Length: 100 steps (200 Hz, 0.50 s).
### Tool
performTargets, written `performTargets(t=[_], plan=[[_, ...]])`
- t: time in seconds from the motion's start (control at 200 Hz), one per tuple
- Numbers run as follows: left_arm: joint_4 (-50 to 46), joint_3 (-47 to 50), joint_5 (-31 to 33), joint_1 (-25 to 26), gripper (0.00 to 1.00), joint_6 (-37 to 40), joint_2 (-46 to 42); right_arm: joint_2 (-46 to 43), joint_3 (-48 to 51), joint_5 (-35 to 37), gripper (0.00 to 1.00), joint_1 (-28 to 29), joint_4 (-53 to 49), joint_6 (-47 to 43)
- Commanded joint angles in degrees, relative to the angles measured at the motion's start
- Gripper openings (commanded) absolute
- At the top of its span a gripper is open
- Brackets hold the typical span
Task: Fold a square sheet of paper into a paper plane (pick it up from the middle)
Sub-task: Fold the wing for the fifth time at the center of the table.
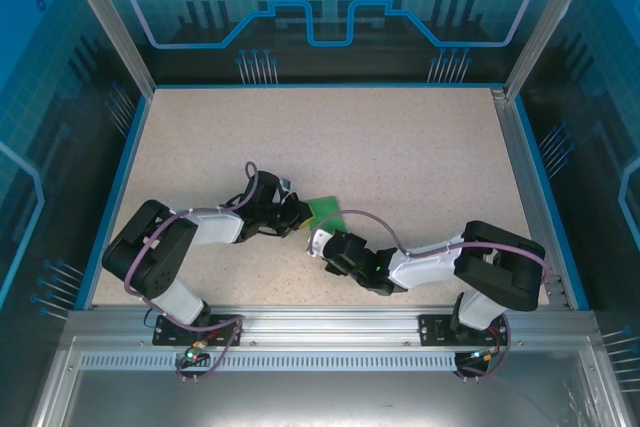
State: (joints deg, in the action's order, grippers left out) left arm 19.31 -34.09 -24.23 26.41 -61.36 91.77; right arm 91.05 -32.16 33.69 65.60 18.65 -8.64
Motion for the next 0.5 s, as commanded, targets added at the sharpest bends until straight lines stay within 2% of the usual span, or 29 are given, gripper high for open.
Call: performTargets(t=[0.0, 0.08, 0.18, 0.495], plan=[[-1.7, -1.4, -0.4, 0.3, 0.00, 1.2, 0.3, 1.0, -0.4, 1.9, 0.28, 0.5, 1.8, 0.9], [-1.9, -1.5, -0.4, 0.3, 0.00, 1.2, 0.3, 1.4, -0.3, 2.4, 0.26, 0.3, 1.6, 1.2], [-1.9, -1.5, -0.4, 0.4, 0.00, 1.2, 0.2, 1.9, -0.2, 3.4, 0.31, 0.3, 1.2, 1.6], [-2.1, -1.8, -0.5, 0.4, 0.00, 1.3, 0.5, 1.2, 0.5, 3.7, 0.32, -0.4, 1.6, 2.0]])
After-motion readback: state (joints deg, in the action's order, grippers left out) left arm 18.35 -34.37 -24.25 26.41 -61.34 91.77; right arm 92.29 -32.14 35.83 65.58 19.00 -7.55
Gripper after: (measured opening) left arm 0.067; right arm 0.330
